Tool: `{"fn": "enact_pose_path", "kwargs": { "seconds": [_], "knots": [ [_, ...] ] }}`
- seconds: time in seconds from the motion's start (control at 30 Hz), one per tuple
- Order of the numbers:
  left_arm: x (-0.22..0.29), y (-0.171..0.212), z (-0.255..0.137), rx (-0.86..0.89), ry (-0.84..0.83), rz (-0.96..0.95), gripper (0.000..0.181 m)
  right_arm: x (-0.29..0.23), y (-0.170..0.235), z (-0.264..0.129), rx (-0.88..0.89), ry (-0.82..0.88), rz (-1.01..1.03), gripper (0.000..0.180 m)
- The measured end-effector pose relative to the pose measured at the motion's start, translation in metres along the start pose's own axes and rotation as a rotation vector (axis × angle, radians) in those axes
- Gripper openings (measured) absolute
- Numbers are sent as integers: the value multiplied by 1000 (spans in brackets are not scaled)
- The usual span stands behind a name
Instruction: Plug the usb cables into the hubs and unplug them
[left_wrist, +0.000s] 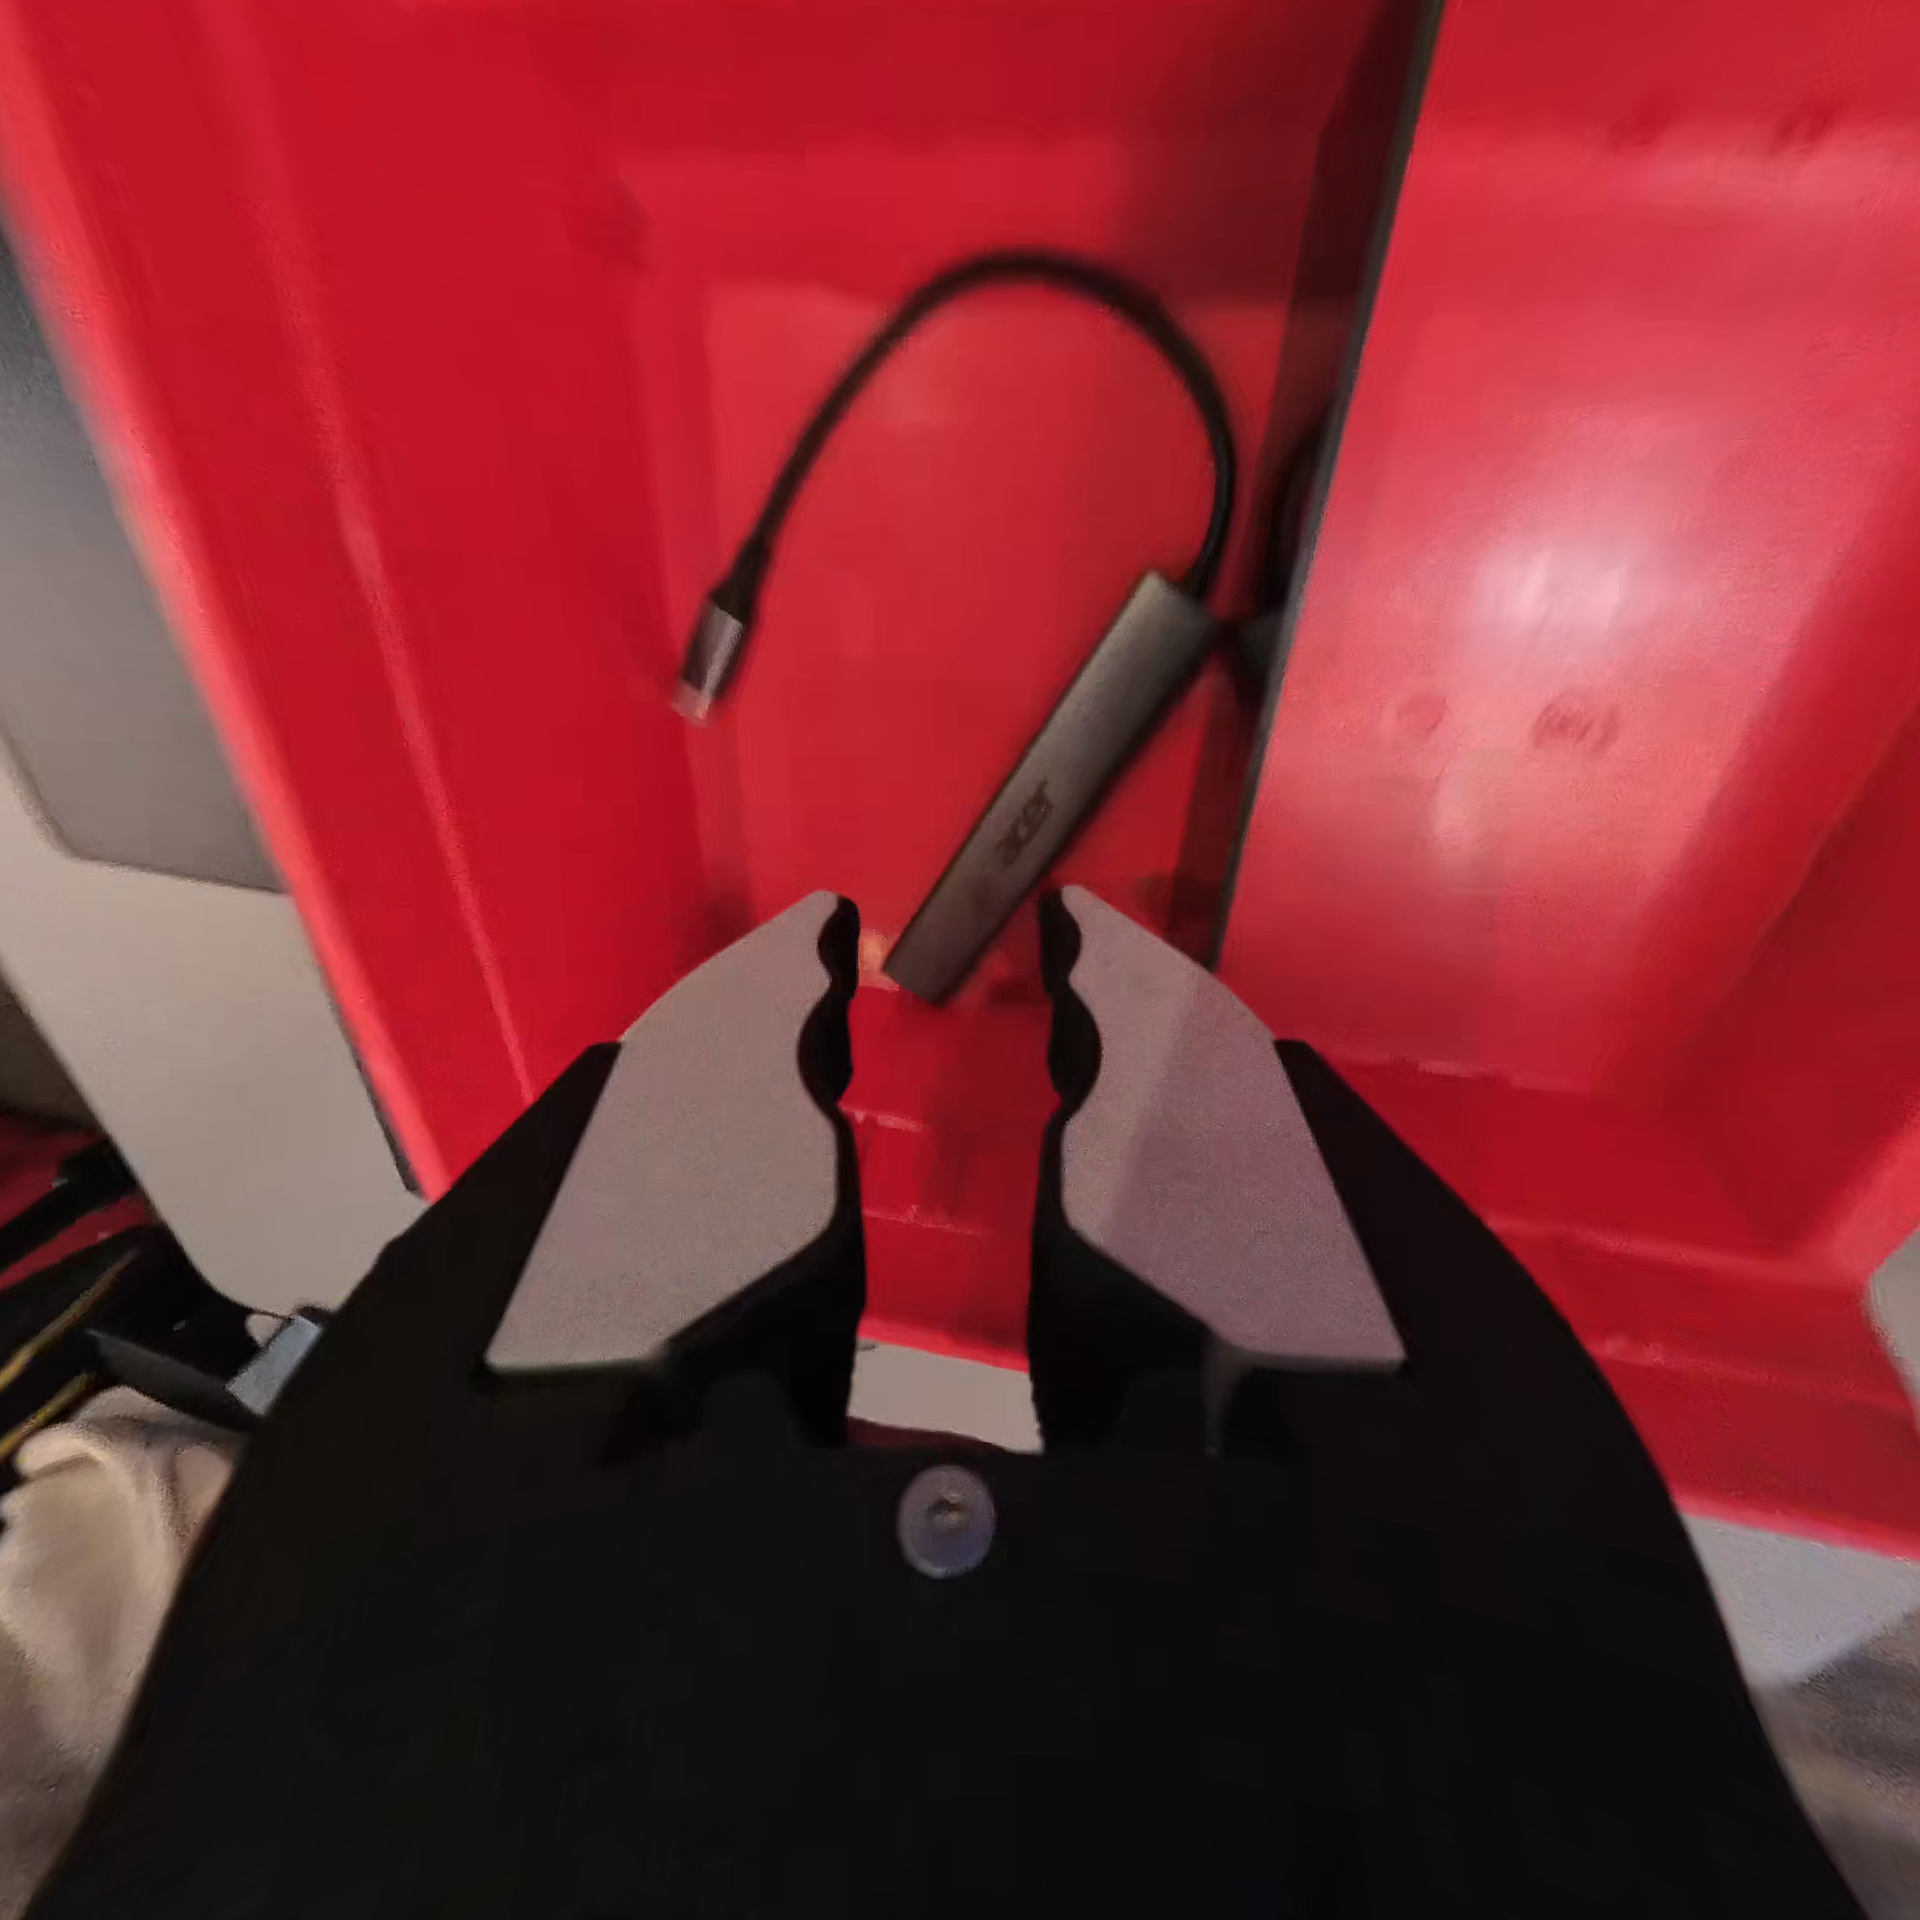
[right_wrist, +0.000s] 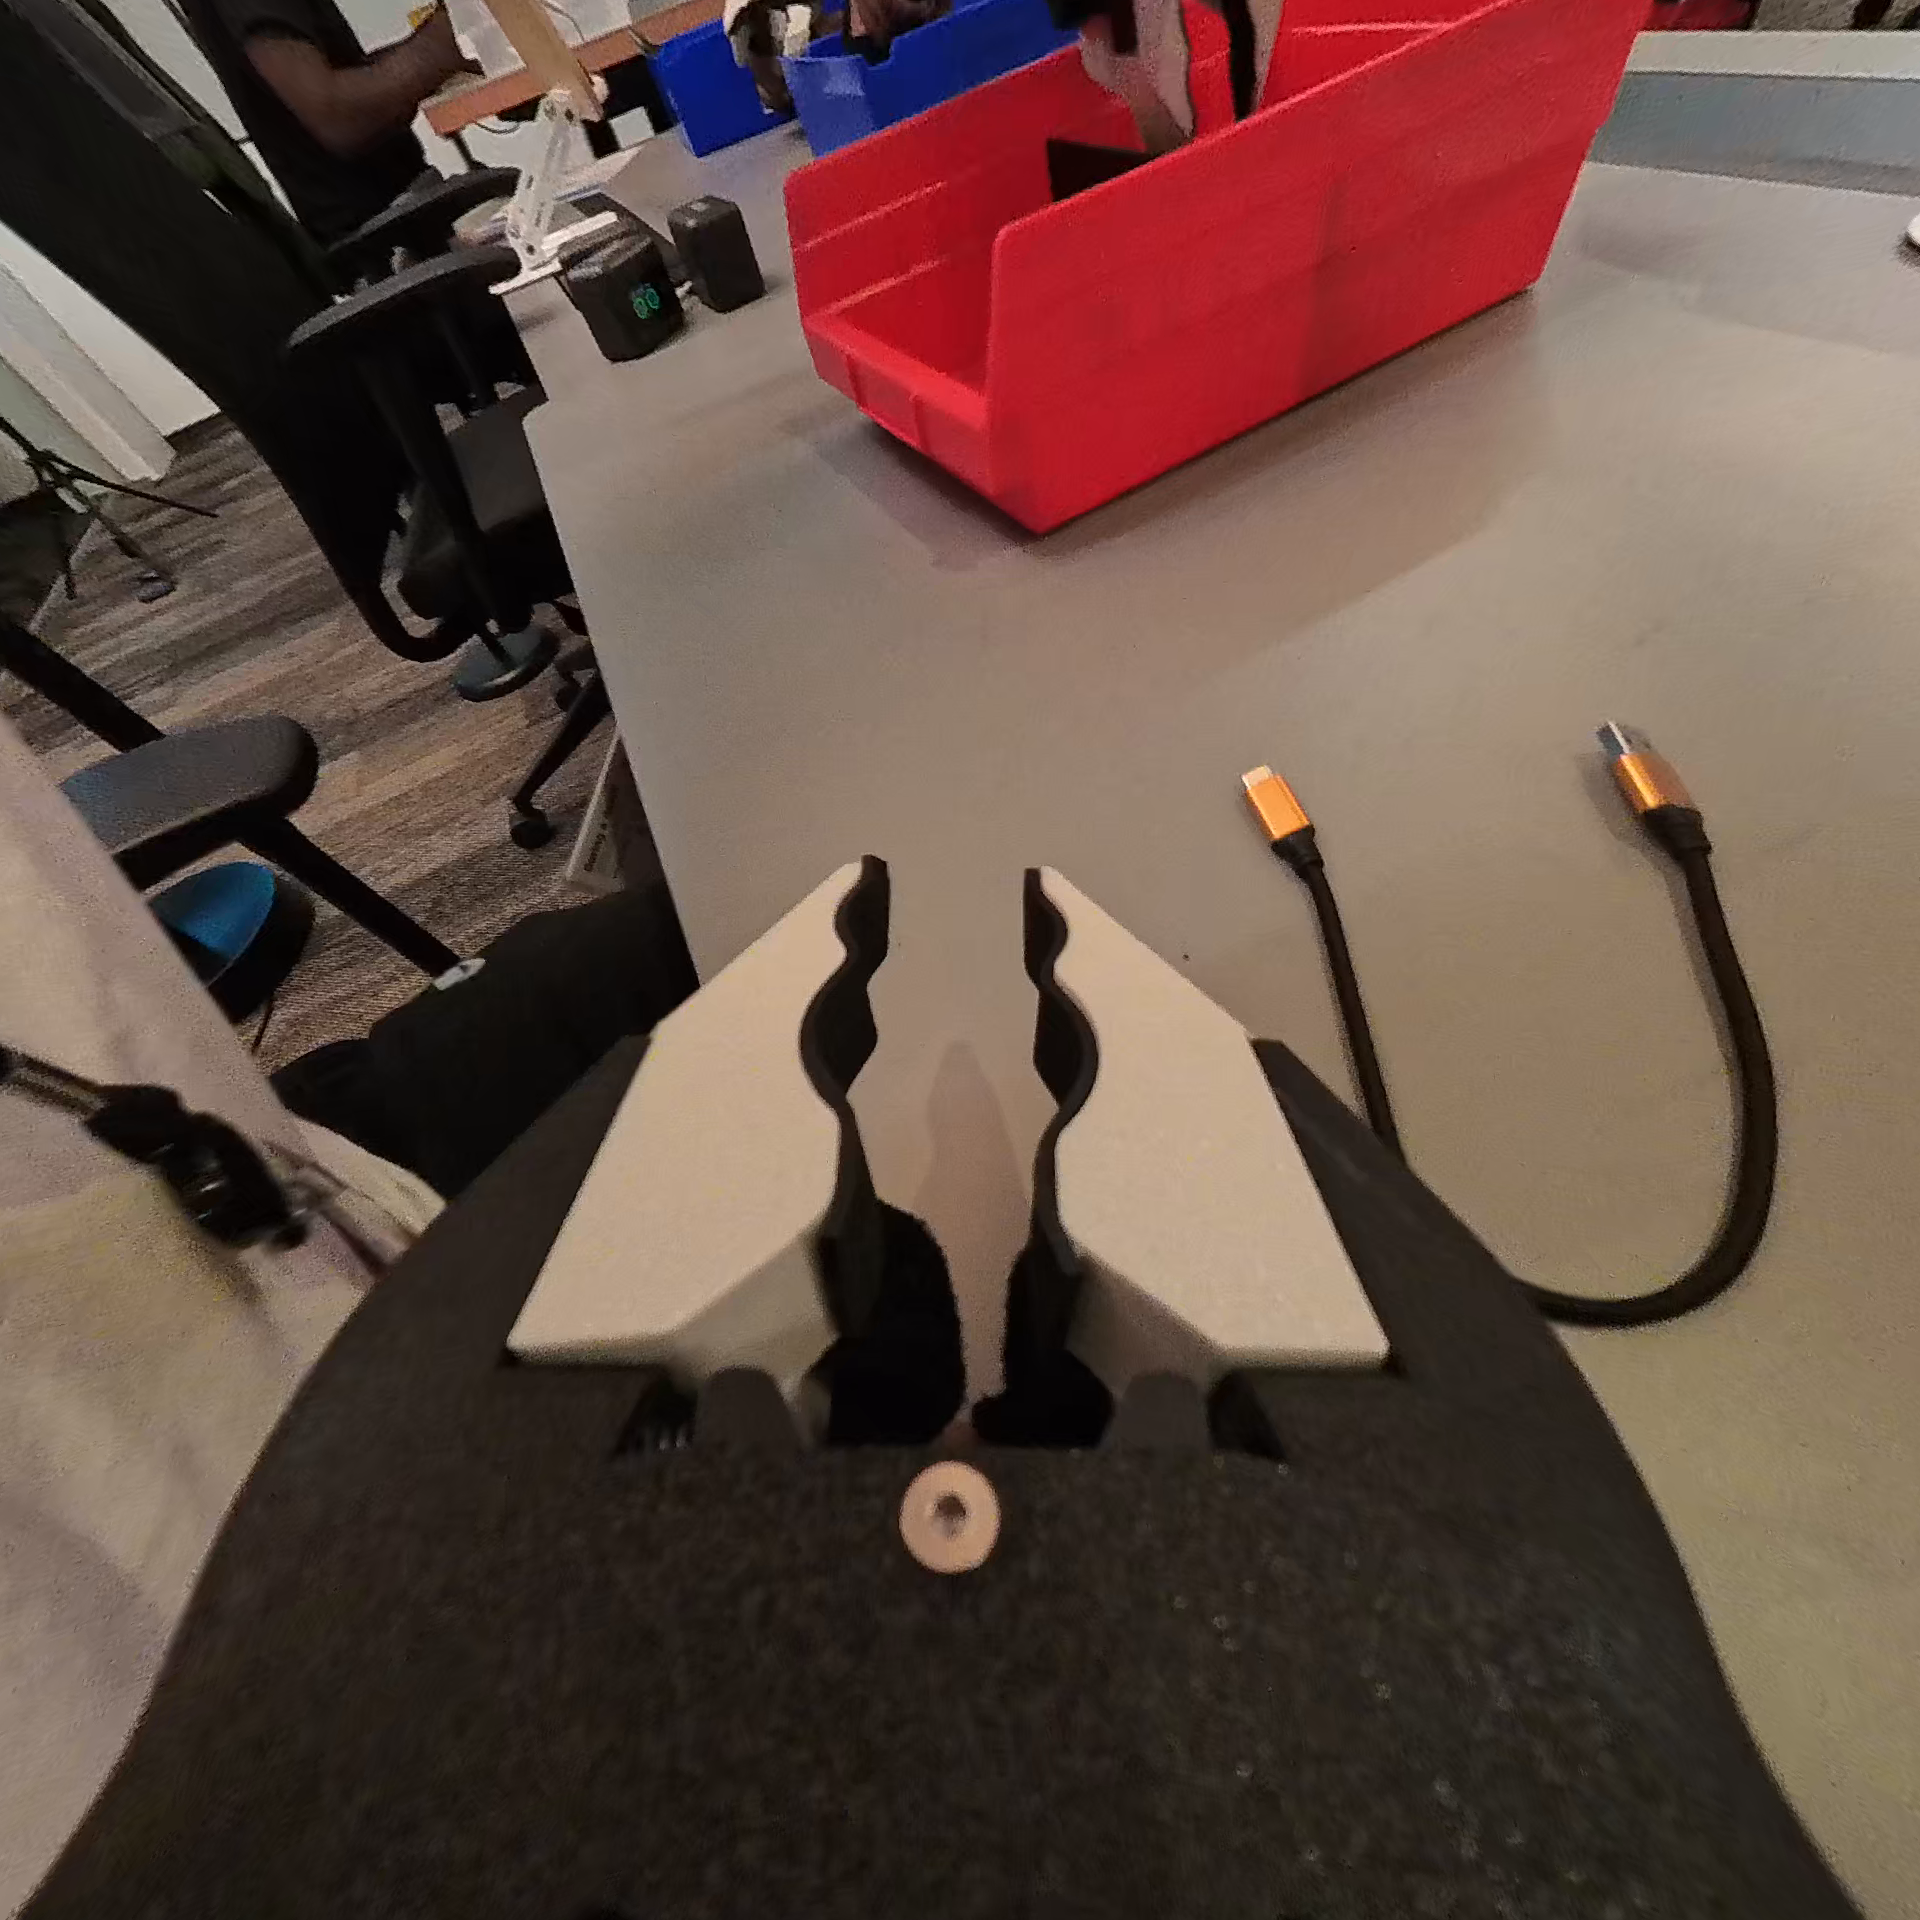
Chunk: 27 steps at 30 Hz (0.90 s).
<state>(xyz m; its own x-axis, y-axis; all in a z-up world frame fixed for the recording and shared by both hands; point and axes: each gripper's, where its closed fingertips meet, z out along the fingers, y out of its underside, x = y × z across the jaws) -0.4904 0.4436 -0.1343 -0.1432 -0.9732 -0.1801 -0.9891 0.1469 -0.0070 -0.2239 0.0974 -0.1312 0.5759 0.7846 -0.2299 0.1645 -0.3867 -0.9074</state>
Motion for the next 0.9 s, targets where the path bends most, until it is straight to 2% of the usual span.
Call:
{"fn": "enact_pose_path", "kwargs": {
  "seconds": [0.17,0.27,0.4,0.43,0.5,0.57,0.73,0.9],
  "knots": [
    [5,9,35,-136,119,171,34,-2,-5,5,7,-52,10,25],
    [8,10,45,-160,167,195,29,-4,-7,5,15,-77,24,26],
    [9,17,57,-213,211,194,32,-6,-6,5,15,-97,31,26],
    [6,20,59,-234,195,185,37,-7,-5,5,12,-101,30,26],
    [3,23,61,-248,158,238,33,-7,-3,5,6,-104,31,26],
    [2,23,61,-253,159,211,31,-8,-1,6,2,-108,33,26],
    [0,22,53,-231,160,98,27,-7,-1,4,-8,-92,10,26],
    [-14,13,0,-88,160,-82,25,8,-4,1,-30,0,-56,26]
  ]
}}
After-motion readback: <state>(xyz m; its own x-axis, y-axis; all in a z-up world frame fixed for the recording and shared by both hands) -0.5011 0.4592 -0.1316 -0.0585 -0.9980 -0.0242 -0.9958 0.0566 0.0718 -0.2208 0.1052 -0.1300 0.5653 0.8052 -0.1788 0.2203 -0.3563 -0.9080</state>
